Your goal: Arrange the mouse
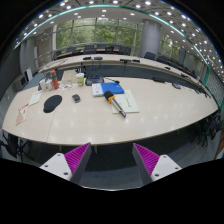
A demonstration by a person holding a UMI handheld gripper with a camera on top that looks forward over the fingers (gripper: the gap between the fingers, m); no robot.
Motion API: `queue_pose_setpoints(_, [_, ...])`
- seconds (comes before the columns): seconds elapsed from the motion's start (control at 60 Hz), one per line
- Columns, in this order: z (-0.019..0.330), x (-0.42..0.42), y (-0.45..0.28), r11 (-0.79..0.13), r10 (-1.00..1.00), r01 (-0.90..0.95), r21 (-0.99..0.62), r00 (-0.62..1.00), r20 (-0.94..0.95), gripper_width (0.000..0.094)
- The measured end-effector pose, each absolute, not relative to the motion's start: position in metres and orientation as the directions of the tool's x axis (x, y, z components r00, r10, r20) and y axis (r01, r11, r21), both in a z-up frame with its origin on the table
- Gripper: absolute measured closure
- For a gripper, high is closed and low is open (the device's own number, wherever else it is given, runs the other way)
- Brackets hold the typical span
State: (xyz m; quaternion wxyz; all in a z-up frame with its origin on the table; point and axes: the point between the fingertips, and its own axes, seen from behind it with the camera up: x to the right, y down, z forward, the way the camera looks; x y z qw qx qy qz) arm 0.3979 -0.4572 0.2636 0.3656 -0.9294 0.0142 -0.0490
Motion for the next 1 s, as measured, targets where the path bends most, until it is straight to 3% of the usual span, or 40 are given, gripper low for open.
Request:
queue_pose_setpoints(0.45, [0.182,0.334,-0.394,-0.77,0.021,0.054,-0.635,0.998,0.06,0.0077])
queue_pose_setpoints(0.567, [0.147,0.288,-0.335,-0.741,0.047,0.061,-0.669,0.998,0.039,0.0075])
queue_pose_setpoints(1.0, [0.07,0.168,-0.096,-0.618,0.069,0.075,-0.782,0.997,0.042,0.0081])
